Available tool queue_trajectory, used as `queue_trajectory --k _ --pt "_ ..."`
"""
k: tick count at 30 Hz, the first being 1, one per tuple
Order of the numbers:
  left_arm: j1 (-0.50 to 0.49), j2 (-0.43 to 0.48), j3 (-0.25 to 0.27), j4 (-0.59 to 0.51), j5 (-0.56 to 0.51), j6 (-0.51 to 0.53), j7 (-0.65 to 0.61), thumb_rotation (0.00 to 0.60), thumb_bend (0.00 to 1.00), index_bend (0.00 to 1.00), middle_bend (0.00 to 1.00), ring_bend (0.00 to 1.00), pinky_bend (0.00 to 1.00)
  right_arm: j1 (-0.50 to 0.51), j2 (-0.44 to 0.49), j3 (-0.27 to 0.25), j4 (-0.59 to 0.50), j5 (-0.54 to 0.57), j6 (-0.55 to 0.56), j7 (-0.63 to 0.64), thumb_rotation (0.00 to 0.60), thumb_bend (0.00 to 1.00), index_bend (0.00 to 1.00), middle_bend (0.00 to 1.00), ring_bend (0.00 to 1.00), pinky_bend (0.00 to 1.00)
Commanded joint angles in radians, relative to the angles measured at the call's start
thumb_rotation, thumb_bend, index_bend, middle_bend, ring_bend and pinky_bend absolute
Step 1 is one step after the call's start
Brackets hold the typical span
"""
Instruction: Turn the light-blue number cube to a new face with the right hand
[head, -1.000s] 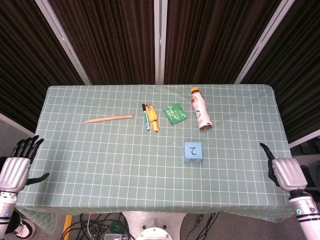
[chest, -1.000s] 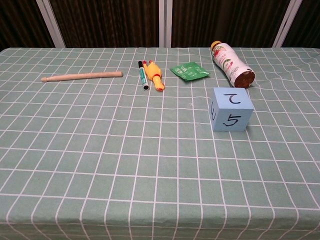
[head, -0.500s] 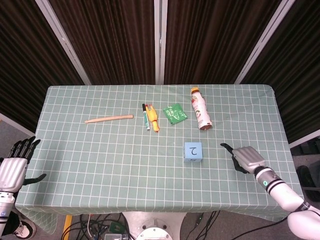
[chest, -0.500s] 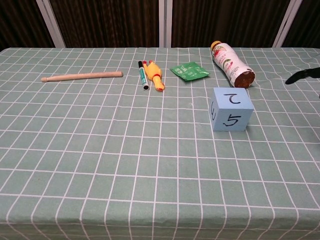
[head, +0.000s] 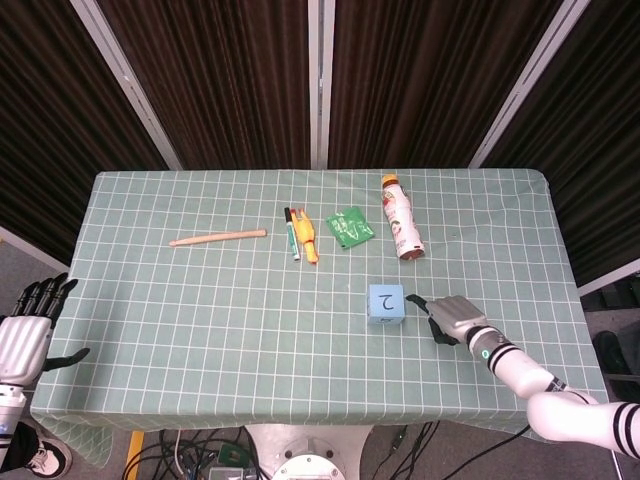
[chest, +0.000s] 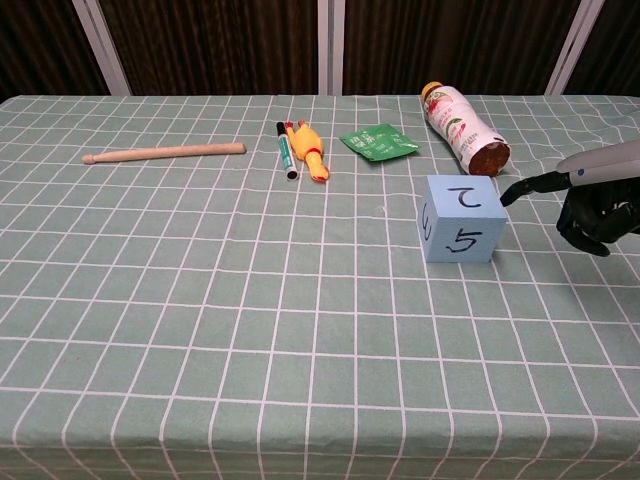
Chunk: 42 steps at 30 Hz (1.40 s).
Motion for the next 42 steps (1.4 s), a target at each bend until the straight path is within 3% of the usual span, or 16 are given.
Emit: queue_trajectory --k 1,12,21,32,42 --pt "0.001 0.001 -0.001 0.000 -0.001 0.001 -0.001 0.600 0.00 0.03 0.00 0.00 0.00 0.027 -0.016 -0.012 0.003 0.025 0.018 -0.013 0.600 1.00 0.05 0.99 0.85 0.74" --pt "0.001 0.002 0.001 0.004 -0.005 -0.005 -0.004 0.600 0.00 0.03 0.00 0.00 0.00 0.166 -0.025 -0.030 -0.008 0.144 0.013 -0.053 0.600 1.00 0.05 0.99 0.85 0.74" --pt "0.002 0.001 0.000 0.016 -0.012 -0.010 -0.021 0.600 0.00 0.03 0.00 0.00 0.00 0.385 -0.032 -0.071 0.010 0.348 -0.068 -0.086 0.600 1.00 0.05 0.99 0.85 0.74" --pt "0.008 0.002 0.000 0.043 -0.020 -0.008 -0.058 0.600 0.00 0.03 0.00 0.00 0.00 0.665 -0.069 -0.199 0.058 0.555 -0.162 -0.062 0.600 1.00 0.06 0.99 0.85 0.74" --pt "0.009 -0.007 0.001 0.069 -0.018 -0.011 -0.094 0.600 0.00 0.03 0.00 0.00 0.00 0.821 -0.096 -0.341 0.119 0.619 -0.254 0.010 0.600 1.00 0.06 0.99 0.85 0.74"
